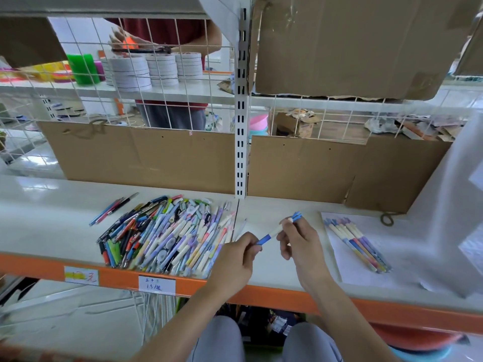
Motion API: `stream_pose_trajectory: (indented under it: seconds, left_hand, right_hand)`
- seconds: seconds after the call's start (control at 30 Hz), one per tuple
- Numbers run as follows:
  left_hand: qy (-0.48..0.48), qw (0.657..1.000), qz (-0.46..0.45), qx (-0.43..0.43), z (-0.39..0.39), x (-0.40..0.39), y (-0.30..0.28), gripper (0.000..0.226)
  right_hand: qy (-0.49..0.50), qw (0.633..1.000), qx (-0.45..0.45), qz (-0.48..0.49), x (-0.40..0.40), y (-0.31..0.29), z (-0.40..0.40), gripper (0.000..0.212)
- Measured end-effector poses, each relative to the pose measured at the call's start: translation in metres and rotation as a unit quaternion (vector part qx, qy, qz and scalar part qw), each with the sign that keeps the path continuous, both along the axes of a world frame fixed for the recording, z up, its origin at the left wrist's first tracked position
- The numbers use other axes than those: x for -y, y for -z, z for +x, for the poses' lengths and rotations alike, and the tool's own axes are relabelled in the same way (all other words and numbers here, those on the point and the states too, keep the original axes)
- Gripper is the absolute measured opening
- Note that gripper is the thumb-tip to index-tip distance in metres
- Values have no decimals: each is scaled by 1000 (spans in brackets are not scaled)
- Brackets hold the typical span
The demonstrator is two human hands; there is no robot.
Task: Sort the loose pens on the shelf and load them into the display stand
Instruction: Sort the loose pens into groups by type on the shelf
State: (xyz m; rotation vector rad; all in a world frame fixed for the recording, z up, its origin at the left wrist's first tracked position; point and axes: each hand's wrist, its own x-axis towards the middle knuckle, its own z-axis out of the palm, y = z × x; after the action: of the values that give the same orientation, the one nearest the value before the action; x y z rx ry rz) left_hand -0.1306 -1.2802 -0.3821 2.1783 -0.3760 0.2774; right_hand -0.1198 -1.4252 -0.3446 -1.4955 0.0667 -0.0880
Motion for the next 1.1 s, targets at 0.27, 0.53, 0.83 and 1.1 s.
stream_pose_trajectory:
  seconds: [0.27,0.53,0.83,1.1]
  left_hand:
    - [10,993,108,35,22,39,3,24]
    - [-27,986,167,-7,23,1,31,23]
    - [-39,981,192,6,25,-17,40,20]
    - [-61,975,212,32,32,-36,49,18]
  right_hand:
    - [-12,987,-45,-157,29,8,25,23]
    - [21,723,-111,-681,133,53,69,32]
    - [59,680,-87,-726,129,65,66,26]
    - [-25,766,-7,-643,68,58,50,21]
